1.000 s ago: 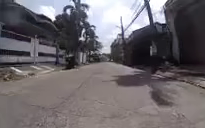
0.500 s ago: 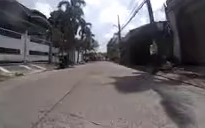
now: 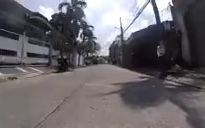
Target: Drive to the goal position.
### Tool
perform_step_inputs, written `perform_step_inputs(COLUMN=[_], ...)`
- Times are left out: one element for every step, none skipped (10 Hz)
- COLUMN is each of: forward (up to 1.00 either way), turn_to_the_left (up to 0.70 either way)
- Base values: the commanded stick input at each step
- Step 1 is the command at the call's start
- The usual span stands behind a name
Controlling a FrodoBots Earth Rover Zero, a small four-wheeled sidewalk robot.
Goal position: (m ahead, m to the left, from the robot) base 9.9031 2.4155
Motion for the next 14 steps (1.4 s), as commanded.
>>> perform_step_inputs(forward=[0.97, 0.97, 0.97, 0.97, 0.97, 0.97, 0.97, 0.97, 0.97, 0.97, 0.97, 0.97, 0.97, 0.97], turn_to_the_left=[-0.35, -0.37, -0.39, -0.31, -0.16, 0.00, 0.00, 0.00, 0.00, 0.00, 0.00, 0.00, 0.00, 0.00])
